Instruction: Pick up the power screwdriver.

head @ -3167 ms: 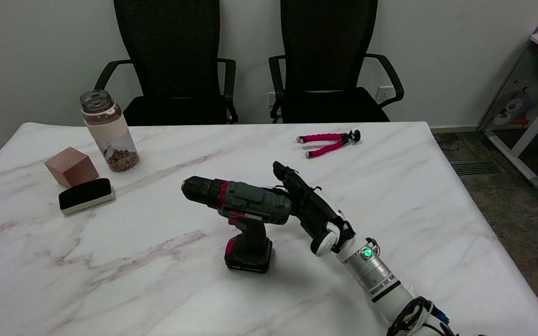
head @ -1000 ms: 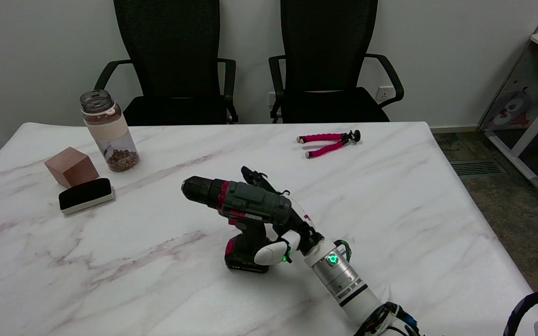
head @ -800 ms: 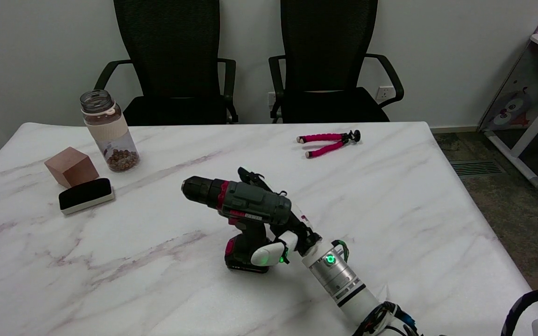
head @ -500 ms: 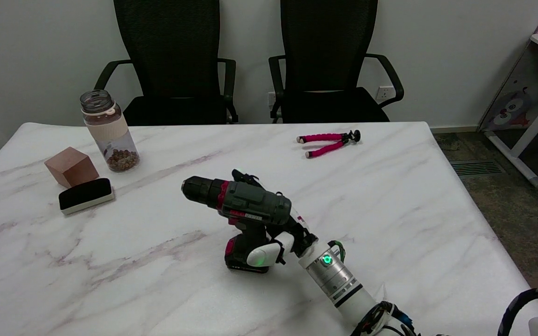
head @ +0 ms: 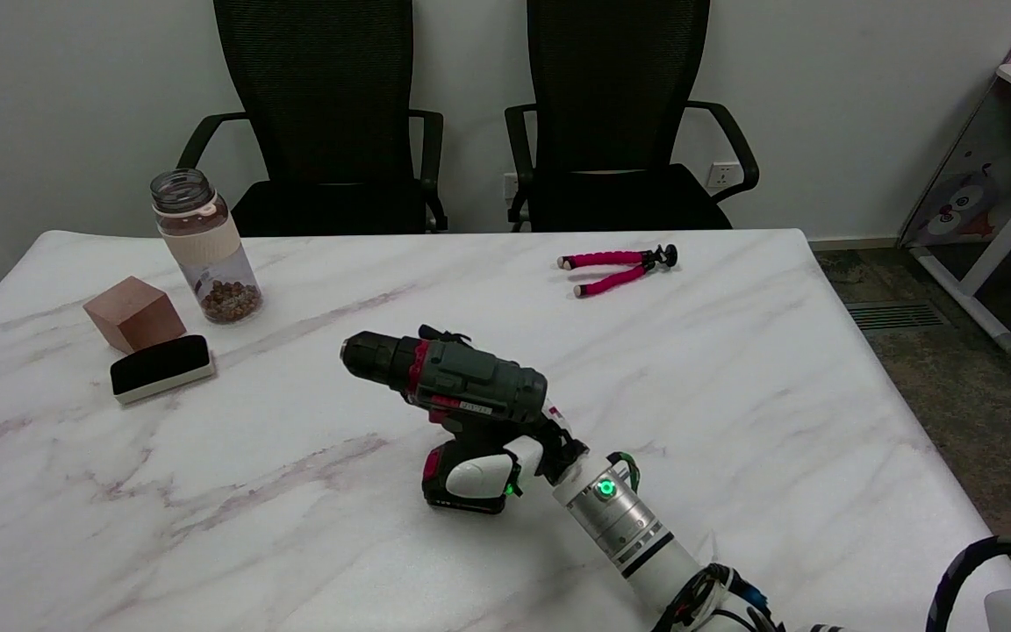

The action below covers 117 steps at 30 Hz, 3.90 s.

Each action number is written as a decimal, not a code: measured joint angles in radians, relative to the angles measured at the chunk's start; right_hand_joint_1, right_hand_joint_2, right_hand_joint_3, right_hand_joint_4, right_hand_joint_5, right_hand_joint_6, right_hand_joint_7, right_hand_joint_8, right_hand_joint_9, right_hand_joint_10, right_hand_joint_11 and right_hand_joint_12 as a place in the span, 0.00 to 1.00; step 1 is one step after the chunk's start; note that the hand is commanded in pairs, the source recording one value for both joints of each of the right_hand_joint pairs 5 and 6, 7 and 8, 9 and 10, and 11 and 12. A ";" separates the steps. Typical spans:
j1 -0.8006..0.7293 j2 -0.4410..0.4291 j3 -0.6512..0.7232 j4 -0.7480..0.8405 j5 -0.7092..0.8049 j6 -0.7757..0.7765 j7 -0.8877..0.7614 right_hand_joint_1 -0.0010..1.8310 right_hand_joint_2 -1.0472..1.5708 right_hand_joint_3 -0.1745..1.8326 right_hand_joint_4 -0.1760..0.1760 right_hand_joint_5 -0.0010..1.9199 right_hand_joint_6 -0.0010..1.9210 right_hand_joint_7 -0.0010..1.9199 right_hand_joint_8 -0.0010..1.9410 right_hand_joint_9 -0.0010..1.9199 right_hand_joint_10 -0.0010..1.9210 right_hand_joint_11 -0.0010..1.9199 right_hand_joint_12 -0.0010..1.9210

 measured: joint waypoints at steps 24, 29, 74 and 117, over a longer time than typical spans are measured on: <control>0.023 -0.004 -0.007 0.010 0.005 -0.026 0.020 0.50 0.50 0.36 0.45 0.09 0.09 0.09 0.09 0.78 0.78 0.73 0.73; 0.028 -0.005 -0.006 0.017 0.007 -0.031 0.030 0.50 0.50 0.37 0.45 0.13 0.13 0.13 0.13 0.83 0.83 0.81 0.81; 0.099 0.019 0.000 0.034 0.011 -0.061 0.071 0.47 0.66 0.36 1.00 0.87 0.87 0.87 0.87 0.96 0.96 0.98 0.98; 0.396 0.149 0.163 -0.190 0.020 -0.280 -0.014 0.47 0.70 0.41 1.00 1.00 1.00 1.00 0.99 0.99 0.99 1.00 1.00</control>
